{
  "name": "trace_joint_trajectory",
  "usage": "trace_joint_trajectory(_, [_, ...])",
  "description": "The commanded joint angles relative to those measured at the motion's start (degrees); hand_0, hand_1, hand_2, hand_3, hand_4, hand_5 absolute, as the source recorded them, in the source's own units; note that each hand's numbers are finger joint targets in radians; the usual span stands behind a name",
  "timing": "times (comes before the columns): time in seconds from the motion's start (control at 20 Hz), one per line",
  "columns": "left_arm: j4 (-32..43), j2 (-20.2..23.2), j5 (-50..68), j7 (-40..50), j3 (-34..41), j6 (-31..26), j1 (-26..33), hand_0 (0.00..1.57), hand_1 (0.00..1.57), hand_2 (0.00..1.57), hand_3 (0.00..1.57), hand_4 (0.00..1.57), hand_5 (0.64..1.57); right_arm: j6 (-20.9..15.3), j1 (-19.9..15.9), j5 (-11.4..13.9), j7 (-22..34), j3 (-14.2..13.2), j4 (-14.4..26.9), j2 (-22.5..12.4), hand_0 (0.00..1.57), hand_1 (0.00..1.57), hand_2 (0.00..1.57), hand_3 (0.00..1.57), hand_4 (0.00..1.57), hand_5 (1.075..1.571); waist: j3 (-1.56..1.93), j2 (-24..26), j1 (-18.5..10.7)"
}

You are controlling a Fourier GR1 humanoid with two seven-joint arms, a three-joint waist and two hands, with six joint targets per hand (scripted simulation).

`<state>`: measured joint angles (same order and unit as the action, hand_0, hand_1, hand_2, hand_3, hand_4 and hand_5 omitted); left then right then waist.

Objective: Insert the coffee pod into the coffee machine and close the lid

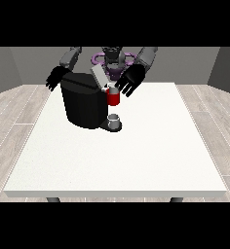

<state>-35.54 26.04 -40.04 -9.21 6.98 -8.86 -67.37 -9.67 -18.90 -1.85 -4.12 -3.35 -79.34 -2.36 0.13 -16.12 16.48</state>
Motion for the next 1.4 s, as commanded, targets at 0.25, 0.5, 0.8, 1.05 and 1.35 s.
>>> trace_joint_trajectory(0.25, [0.4,-2.1,-4.1,2.3,-4.4,-2.8,0.4,0.00,0.00,0.00,0.00,0.00,1.571,-0.2,-0.1,-0.1,-0.2,-0.6,2.4,-0.2,0.00,0.00,0.00,0.00,0.36,1.571,-0.10,1.7,-0.5])
trace_joint_trajectory(0.5, [1.6,0.6,-3.7,0.2,-2.3,-2.3,0.2,0.00,0.00,0.00,0.00,0.00,1.571,-0.8,0.8,0.6,0.9,1.3,-0.3,1.0,0.00,0.00,0.00,0.00,0.38,1.571,-0.13,1.4,0.6])
trace_joint_trajectory(0.8, [0.9,-0.3,-3.3,-0.2,-2.3,-4.1,2.6,0.00,0.00,0.00,0.00,0.00,1.571,-0.6,3.7,0.4,0.1,0.7,0.7,0.8,0.00,0.00,0.00,0.00,0.39,1.571,-0.12,5.6,-1.7])
trace_joint_trajectory(1.05, [-1.9,-5.9,-3.4,1.1,-4.0,-3.5,6.2,0.00,0.00,0.00,0.00,0.00,1.571,0.0,4.5,-2.1,-0.2,-2.3,4.1,0.1,0.00,0.00,0.00,0.00,0.39,1.571,-0.11,10.1,-5.2])
trace_joint_trajectory(1.35, [-0.8,-6.4,7.1,-0.7,6.1,-4.1,9.8,0.00,0.00,0.00,0.00,0.00,1.571,0.0,10.5,-1.6,-3.2,-1.1,2.1,1.5,0.00,0.00,0.00,0.00,0.37,1.571,-0.17,14.5,-7.5])
